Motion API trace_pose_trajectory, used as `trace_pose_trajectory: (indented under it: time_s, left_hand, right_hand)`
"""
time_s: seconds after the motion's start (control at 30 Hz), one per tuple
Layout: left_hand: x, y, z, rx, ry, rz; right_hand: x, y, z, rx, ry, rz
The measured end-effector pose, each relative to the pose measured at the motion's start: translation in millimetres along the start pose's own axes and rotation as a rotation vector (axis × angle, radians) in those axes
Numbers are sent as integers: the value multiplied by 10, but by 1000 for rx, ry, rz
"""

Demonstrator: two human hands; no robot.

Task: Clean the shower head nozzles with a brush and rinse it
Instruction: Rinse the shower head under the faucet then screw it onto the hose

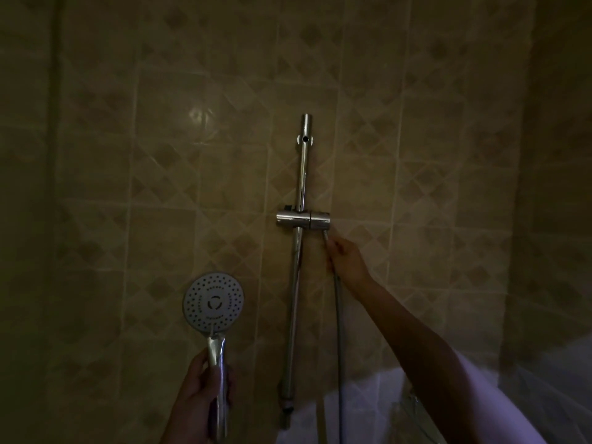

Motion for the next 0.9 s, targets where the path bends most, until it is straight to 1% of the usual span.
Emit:
trace_pose_trajectory:
  time_s: [0.2, 0.37, 0.47, 0.63, 0.9]
  left_hand:
    - [22, 4, -45, -28, -4, 30]
    - [31, 115, -83, -36, 27, 56]
    - [48, 187, -136, -44, 45, 80]
    - [93, 240, -211, -69, 79, 172]
    - [-45, 174, -276, -7, 20, 104]
  right_hand:
    - [90, -74, 52, 127, 59, -59]
    - [-109, -161, 243, 215, 50, -20]
    - [-300, -270, 412, 173, 24, -28]
    - [-467, -393, 456, 94, 3, 84]
    - [-386, -413, 23, 37, -6, 191]
Point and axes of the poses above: each hand's wrist, its own z-axis towards the middle knuckle, its own y-axis out of the palm, x = y × z, the point moved 5 cm from there along z, towards the middle knuckle, and after that the axes turned 4 degrees about -x, right-handed, at the moved point
